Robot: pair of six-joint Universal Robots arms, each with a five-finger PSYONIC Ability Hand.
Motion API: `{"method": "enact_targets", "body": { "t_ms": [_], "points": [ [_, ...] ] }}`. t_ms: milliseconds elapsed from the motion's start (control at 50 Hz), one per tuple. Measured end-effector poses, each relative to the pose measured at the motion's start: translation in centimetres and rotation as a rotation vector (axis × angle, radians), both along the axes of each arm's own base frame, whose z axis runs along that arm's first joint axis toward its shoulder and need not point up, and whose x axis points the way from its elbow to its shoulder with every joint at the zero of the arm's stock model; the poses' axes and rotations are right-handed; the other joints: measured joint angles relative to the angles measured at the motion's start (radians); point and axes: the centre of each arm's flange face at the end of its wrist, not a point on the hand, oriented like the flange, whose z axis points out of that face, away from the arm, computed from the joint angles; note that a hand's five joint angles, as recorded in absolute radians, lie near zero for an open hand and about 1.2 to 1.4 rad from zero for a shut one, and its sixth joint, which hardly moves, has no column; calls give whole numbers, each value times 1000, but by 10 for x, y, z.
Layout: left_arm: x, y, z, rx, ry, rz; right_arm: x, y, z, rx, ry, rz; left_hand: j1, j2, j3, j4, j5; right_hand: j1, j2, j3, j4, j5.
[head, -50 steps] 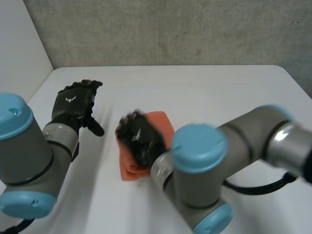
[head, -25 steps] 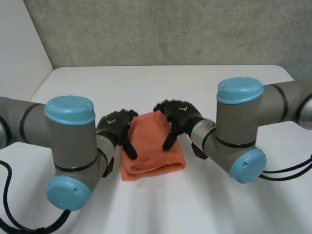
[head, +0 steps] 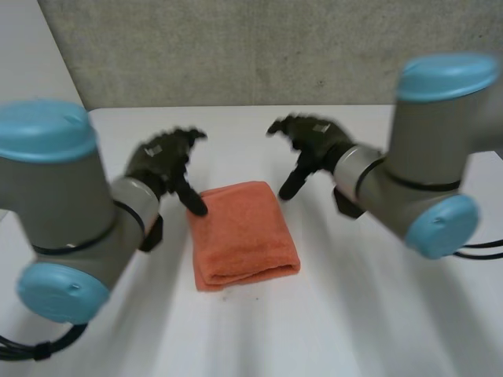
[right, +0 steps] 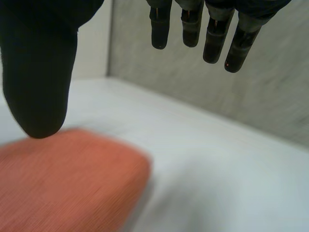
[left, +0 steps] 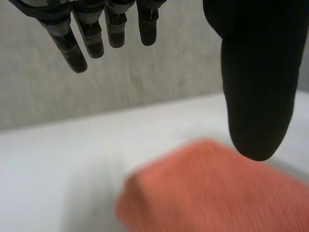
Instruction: Fold the laundry
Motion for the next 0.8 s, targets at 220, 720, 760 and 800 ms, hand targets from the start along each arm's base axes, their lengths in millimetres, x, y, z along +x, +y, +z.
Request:
{"method": "enact_targets", "body": {
  "t_ms": [220,720,760,800],
  "points": [
    [43,2,96,-237,126,105,-70,8,77,-286,-65,-282,0,0,0,0,0,0,0,0,0,0],
    [64,5,99,-208,7,151,-106,9,89,-368,34,-407,0,0,0,0,0,0,0,0,0,0],
    [64,5,98,-205,5,149,-106,9,89,-368,34,-407,0,0,0,0,0,0,0,0,0,0],
    [63,5,97,-201,5,146,-106,10,89,-368,34,-406,0,0,0,0,0,0,0,0,0,0]
  ]
}}
